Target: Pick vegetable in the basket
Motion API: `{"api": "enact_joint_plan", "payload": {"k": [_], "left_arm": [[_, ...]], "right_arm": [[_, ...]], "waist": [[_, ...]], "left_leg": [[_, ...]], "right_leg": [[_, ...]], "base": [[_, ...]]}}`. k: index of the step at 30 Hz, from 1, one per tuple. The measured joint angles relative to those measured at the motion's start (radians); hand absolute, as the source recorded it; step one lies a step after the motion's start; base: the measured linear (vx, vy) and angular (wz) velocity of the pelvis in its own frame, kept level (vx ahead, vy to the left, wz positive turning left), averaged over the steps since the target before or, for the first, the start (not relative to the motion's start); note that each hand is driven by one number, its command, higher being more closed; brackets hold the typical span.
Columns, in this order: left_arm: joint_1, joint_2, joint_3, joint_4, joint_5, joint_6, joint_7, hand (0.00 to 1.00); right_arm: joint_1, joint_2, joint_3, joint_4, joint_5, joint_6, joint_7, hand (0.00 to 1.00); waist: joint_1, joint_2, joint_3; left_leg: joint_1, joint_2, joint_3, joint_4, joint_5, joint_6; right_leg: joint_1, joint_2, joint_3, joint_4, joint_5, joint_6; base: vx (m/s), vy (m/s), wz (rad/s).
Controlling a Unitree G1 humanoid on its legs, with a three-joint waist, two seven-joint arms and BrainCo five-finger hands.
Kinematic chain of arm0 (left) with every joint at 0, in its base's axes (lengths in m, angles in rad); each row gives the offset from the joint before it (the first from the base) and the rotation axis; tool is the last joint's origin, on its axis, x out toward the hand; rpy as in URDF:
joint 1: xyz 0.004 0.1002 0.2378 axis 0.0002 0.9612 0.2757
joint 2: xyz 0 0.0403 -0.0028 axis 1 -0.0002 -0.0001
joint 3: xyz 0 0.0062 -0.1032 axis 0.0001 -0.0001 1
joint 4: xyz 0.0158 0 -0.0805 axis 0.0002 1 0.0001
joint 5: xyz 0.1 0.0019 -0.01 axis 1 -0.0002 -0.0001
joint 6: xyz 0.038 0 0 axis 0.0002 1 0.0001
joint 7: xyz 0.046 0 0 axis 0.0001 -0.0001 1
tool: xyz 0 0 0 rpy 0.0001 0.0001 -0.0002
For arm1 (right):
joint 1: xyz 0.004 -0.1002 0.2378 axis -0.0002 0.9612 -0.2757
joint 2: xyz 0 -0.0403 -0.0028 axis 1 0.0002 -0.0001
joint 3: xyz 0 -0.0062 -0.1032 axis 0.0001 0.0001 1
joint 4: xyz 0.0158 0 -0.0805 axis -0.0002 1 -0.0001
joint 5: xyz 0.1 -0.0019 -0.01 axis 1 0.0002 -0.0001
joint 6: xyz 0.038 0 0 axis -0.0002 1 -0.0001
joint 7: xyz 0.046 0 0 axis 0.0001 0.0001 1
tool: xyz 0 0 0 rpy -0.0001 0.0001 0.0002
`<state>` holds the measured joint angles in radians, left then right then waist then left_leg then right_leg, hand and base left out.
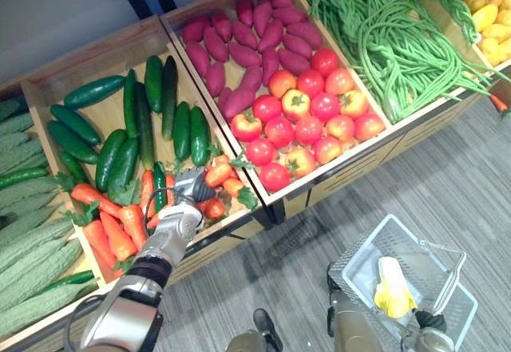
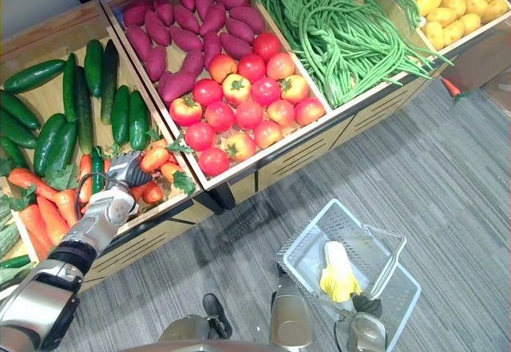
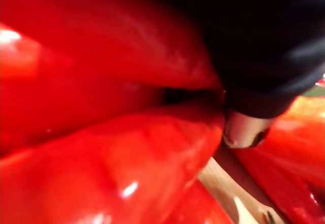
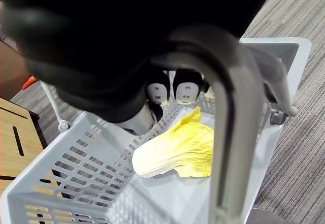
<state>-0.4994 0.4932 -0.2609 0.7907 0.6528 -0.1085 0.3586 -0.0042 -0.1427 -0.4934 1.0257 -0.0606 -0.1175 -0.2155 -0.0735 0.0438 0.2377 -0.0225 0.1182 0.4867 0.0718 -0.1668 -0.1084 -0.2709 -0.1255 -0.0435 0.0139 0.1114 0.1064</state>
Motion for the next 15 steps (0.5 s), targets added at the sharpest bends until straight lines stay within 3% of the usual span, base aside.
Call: {"api": "enact_joint_plan", "payload": {"k": [10, 15], "left_arm": [[0.024, -0.021, 0.002, -0.016, 0.027, 0.011, -0.020, 1.00], [0.064, -0.003, 0.042, -0.188, 0.028, 0.009, -0.020, 1.00]], "right_arm": [[0.016, 0.000, 0.002, 0.012, -0.004, 0.003, 0.000, 1.00], [0.034, -0.001, -0.011, 0.011, -0.019, 0.004, 0.000, 1.00]], "waist": [[-0.003, 0.000, 0.000], [0.005, 0.003, -0.003]], "left_leg": [[0.043, 0.002, -0.036, 0.001, 0.000, 0.000], [0.050, 0.005, -0.076, 0.007, 0.001, 0.002]], "right_leg": [[0.066, -0.003, -0.031, -0.004, -0.004, -0.003], [0.101, -0.007, -0.066, -0.013, -0.005, -0.006]], "base": [[-0.02, -0.024, 0.09], [-0.03, -0.030, 0.21]]}}
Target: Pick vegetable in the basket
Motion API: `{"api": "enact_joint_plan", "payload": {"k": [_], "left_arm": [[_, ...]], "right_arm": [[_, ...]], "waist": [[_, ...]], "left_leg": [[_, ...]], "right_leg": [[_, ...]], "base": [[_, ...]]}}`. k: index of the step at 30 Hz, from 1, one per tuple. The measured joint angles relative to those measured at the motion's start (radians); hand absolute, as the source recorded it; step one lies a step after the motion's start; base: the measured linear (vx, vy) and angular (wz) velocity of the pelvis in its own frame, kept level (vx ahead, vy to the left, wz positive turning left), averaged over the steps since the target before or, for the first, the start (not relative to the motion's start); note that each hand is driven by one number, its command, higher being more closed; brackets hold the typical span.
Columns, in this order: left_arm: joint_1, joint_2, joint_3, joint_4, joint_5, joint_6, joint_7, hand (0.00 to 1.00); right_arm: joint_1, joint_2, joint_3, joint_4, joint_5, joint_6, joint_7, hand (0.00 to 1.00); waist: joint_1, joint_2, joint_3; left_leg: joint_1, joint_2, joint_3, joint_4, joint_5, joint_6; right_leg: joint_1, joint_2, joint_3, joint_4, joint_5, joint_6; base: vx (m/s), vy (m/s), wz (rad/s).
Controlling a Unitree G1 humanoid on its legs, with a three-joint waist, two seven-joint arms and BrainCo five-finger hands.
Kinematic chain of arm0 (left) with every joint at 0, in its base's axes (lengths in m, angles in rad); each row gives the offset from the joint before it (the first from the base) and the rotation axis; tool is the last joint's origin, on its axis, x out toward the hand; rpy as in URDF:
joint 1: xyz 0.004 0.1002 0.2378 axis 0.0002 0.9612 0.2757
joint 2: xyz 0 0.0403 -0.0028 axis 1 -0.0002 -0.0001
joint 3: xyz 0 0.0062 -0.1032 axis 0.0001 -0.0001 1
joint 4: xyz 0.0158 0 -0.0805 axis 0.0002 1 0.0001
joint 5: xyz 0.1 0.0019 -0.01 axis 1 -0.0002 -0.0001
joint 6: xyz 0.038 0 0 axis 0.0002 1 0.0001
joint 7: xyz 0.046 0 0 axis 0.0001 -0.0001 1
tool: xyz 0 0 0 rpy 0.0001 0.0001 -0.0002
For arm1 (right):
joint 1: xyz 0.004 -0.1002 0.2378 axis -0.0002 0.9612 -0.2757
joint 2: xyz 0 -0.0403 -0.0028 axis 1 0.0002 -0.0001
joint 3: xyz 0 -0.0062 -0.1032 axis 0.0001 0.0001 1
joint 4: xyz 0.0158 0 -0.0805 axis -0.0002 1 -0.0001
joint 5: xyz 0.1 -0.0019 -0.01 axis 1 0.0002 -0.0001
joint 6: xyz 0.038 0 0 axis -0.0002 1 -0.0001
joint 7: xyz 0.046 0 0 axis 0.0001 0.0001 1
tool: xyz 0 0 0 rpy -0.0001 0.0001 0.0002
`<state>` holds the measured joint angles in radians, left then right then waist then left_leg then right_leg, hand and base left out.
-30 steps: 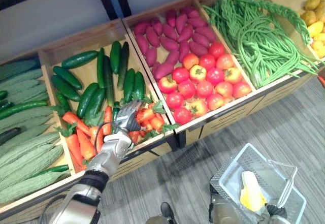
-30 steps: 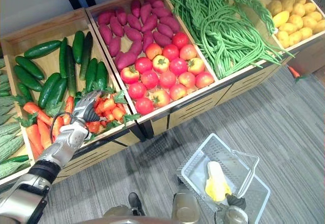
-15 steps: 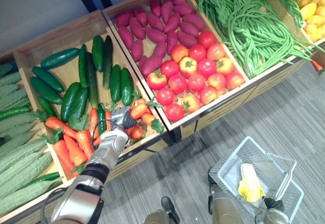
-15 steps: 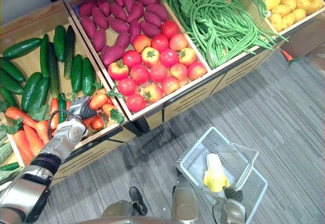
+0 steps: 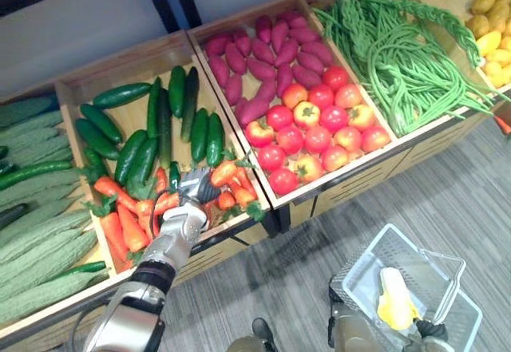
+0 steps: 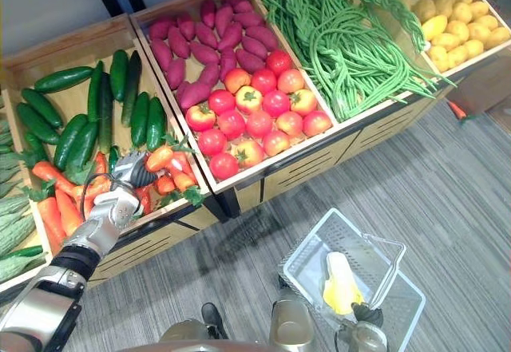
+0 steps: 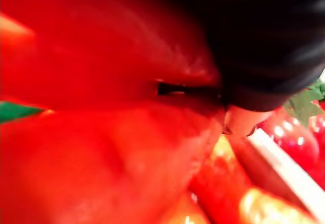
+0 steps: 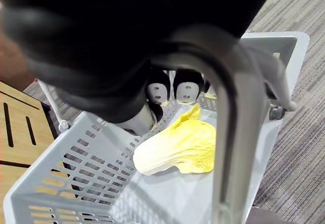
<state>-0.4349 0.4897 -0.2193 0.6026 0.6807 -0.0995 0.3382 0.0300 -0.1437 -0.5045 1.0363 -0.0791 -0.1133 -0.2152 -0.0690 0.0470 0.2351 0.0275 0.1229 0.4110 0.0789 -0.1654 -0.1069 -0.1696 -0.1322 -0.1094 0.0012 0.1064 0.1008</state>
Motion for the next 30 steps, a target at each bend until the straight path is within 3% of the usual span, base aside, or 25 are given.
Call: {"api": "enact_joint_plan", "payload": {"k": [10, 19, 24, 30], "left_arm": [[0.076, 0.109, 0.030, -0.206, -0.001, -0.047, -0.003, 1.00], [0.152, 0.140, 0.032, -0.316, -0.001, -0.105, -0.036, 1.00], [0.195, 0.186, 0.022, -0.435, -0.003, -0.147, -0.044, 1.00], [0.205, 0.227, -0.087, -0.516, -0.018, -0.214, -0.092, 1.00]], "right_arm": [[0.011, -0.085, -0.011, 0.000, -0.081, 0.019, 0.008, 1.00], [-0.025, -0.228, 0.011, -0.038, -0.132, 0.021, 0.030, 1.00], [-0.003, -0.328, 0.173, -0.191, -0.169, 0.021, 0.069, 1.00], [-0.001, -0.472, 0.343, -0.349, -0.219, -0.042, 0.141, 1.00]], "waist": [[0.018, 0.005, -0.072], [0.014, 0.005, -0.092], [0.012, -0.005, -0.104], [-0.008, -0.016, -0.111]], "left_leg": [[0.037, -0.006, -0.003, -0.008, 0.000, 0.001], [0.093, -0.011, 0.109, -0.010, -0.017, 0.001], [0.134, -0.006, 0.208, -0.006, -0.038, -0.010], [0.170, -0.009, 0.307, 0.011, -0.070, -0.017]], "right_leg": [[0.035, -0.001, 0.002, -0.005, -0.001, -0.002], [0.035, 0.021, 0.118, -0.039, 0.038, 0.000], [0.033, 0.048, 0.218, -0.064, 0.068, 0.006], [0.030, 0.067, 0.316, -0.076, 0.089, 0.022]], "base": [[-0.01, -0.007, 0.00], [-0.06, -0.018, -0.38], [-0.06, -0.035, -0.60], [-0.06, -0.028, -0.51]]}}
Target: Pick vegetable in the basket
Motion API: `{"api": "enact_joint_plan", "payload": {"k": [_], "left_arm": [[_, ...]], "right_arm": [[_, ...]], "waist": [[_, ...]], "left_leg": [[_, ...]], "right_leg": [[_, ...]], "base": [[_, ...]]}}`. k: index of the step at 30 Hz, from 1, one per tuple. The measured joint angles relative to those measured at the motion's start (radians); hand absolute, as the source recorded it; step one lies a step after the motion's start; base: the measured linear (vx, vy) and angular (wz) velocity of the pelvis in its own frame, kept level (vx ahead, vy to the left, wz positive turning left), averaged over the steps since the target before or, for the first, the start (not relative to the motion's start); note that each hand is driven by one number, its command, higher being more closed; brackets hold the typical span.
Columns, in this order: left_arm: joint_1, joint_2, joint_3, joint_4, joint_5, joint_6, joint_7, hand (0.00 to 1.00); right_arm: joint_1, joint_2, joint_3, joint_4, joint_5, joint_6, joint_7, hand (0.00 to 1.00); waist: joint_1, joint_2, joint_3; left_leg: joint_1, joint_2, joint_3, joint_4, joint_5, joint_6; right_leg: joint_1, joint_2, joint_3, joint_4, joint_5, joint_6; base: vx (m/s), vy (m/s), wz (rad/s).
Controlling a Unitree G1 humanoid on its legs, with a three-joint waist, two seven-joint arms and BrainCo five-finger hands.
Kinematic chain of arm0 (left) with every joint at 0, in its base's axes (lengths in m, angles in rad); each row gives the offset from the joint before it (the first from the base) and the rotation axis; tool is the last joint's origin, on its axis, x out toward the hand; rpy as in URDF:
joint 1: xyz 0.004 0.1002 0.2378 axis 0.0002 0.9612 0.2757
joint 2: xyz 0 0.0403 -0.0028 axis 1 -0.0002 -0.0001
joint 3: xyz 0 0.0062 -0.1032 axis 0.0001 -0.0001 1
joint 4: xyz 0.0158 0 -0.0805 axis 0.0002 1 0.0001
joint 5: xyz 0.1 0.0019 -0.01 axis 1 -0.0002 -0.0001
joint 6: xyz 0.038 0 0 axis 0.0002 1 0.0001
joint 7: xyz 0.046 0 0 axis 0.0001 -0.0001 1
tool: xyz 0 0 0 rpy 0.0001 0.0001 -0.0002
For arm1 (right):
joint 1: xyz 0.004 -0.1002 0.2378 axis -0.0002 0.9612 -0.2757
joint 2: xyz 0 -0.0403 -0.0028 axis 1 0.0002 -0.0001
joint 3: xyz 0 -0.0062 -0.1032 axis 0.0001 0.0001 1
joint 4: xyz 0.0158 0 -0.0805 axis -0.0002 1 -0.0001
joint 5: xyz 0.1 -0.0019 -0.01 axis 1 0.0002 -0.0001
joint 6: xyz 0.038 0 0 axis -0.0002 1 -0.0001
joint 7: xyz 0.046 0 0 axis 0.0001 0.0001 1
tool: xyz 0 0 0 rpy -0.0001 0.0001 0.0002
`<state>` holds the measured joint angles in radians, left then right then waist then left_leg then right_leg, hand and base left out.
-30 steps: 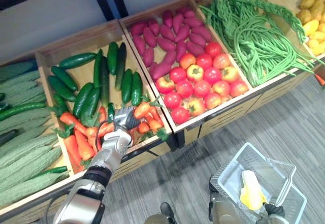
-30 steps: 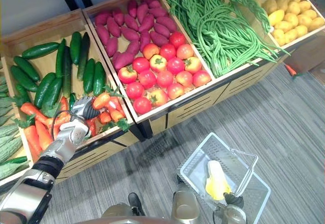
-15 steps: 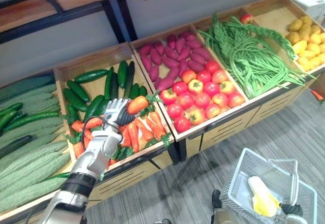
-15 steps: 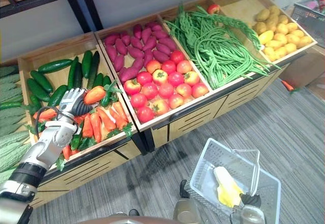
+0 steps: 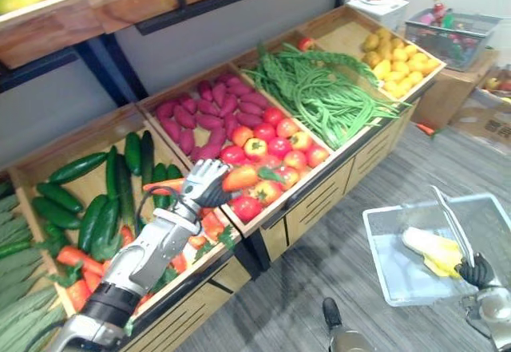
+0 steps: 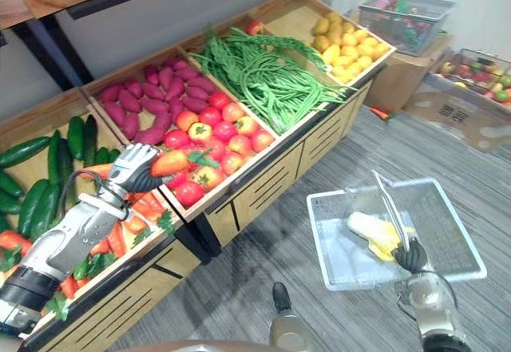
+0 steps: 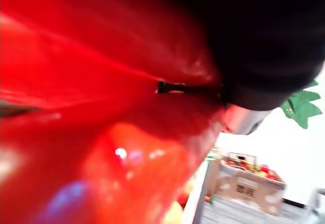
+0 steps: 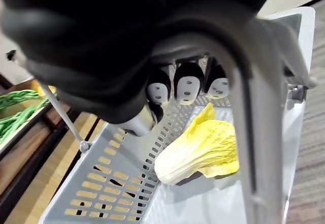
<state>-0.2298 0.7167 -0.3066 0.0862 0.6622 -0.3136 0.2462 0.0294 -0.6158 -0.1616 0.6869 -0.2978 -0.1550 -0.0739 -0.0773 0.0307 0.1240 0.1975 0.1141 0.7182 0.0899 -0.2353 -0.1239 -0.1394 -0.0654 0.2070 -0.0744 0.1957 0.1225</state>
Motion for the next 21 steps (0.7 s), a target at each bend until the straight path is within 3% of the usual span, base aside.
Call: {"api": "enact_joint_plan", "payload": {"k": [4, 11, 15, 21], "left_arm": [[-0.028, 0.002, -0.116, -0.053, -0.034, -0.020, -0.037, 1.00], [-0.174, -0.011, -0.342, -0.120, -0.118, -0.068, -0.095, 1.00], [-0.224, -0.029, -0.455, -0.125, -0.150, -0.079, -0.129, 1.00], [-0.280, -0.063, -0.580, -0.191, -0.189, -0.104, -0.174, 1.00]], "right_arm": [[0.006, -0.050, 0.078, -0.117, -0.008, -0.007, 0.045, 1.00], [0.007, -0.165, 0.248, -0.326, -0.008, -0.061, 0.109, 1.00], [-0.034, -0.213, 0.344, -0.390, -0.001, -0.098, 0.126, 1.00], [-0.076, -0.301, 0.430, -0.469, 0.006, -0.117, 0.161, 1.00]], "waist": [[0.000, -0.010, -0.005], [0.000, -0.010, -0.005], [0.002, -0.008, -0.007], [0.000, -0.006, -0.011]], "left_leg": [[0.006, 0.004, 0.063, 0.029, -0.023, -0.003], [0.016, 0.041, 0.163, 0.117, -0.082, -0.018], [0.034, 0.060, 0.228, 0.150, -0.100, -0.030], [0.054, 0.081, 0.289, 0.178, -0.114, -0.047]], "right_leg": [[-0.015, 0.009, 0.052, 0.000, 0.012, 0.004], [-0.034, 0.046, 0.126, 0.019, 0.015, 0.008], [-0.046, 0.076, 0.168, 0.038, 0.015, 0.008], [-0.052, 0.109, 0.212, 0.050, 0.015, 0.009]], "base": [[-0.03, -0.028, -0.39], [0.00, -0.039, -0.35], [0.04, -0.032, -0.39], [0.03, -0.026, -0.28]]}}
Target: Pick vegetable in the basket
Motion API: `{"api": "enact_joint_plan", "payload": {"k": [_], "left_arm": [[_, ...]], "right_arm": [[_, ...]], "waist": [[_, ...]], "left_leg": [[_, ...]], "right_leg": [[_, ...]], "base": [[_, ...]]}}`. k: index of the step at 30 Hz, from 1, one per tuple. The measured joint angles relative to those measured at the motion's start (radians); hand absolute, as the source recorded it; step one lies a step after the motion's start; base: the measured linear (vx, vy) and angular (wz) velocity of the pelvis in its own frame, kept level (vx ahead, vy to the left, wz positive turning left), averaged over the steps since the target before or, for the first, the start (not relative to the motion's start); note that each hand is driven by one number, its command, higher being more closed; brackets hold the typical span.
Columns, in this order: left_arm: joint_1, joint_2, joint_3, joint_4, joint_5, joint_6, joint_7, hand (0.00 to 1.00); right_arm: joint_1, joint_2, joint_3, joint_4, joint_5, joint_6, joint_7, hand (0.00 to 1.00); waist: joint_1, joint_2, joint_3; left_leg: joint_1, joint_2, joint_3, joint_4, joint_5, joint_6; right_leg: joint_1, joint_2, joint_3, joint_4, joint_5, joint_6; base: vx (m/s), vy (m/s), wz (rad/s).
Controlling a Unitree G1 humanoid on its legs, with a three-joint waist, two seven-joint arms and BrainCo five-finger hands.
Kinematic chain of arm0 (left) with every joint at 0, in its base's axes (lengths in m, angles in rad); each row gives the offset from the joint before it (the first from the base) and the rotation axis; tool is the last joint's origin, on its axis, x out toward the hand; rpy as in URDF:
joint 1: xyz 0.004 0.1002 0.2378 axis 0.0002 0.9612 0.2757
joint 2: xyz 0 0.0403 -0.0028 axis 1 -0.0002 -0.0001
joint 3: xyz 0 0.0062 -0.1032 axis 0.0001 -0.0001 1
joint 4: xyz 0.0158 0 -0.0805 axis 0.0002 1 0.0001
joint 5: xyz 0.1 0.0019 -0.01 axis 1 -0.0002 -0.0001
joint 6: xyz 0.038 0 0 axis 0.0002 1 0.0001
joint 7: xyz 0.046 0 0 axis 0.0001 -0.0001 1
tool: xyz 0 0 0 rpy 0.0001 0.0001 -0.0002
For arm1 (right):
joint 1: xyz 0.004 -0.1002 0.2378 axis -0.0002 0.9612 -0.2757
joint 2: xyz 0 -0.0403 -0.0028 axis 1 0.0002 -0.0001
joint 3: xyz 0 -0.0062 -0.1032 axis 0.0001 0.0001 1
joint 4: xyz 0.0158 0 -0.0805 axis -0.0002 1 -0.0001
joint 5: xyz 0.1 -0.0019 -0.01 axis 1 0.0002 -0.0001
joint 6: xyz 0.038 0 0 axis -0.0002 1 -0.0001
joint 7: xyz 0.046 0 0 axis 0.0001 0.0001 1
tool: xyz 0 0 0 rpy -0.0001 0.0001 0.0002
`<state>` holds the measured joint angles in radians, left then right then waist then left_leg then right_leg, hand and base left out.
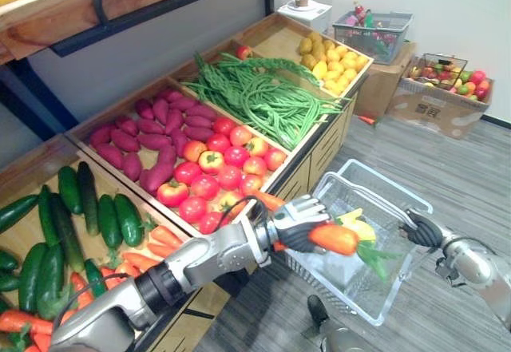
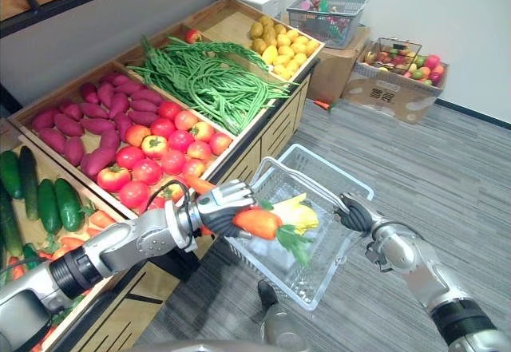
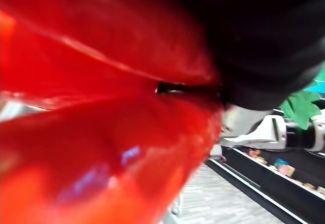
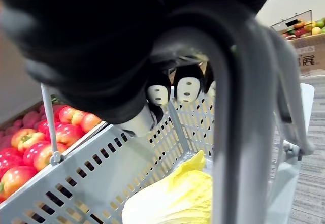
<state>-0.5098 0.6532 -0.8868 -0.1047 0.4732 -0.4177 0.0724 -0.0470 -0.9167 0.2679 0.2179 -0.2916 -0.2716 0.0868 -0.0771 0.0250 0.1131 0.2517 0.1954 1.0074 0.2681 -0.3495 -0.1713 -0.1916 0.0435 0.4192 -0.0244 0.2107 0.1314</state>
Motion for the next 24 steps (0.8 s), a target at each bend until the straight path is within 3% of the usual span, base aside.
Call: {"api": "enact_joint_plan", "payload": {"k": [11, 24], "left_arm": [[-0.034, -0.047, -0.132, 0.005, -0.038, -0.018, -0.078, 1.00], [-0.035, -0.246, -0.131, 0.226, -0.034, 0.007, -0.079, 1.00]], "right_arm": [[-0.011, -0.167, 0.136, -0.150, 0.126, -0.003, 0.096, 1.00], [-0.028, -0.167, 0.173, -0.281, 0.230, -0.017, 0.145, 1.00]], "waist": [[-0.016, 0.003, -0.047], [-0.040, 0.003, -0.063]], "left_leg": [[0.013, 0.028, 0.084, 0.036, -0.015, -0.023], [0.015, 0.040, 0.126, 0.052, -0.023, -0.031]], "right_leg": [[-0.027, 0.051, 0.064, 0.013, 0.003, 0.005], [-0.047, 0.078, 0.095, 0.028, 0.006, 0.002]], "base": [[0.03, -0.020, -0.22], [0.04, 0.006, -0.09]]}}
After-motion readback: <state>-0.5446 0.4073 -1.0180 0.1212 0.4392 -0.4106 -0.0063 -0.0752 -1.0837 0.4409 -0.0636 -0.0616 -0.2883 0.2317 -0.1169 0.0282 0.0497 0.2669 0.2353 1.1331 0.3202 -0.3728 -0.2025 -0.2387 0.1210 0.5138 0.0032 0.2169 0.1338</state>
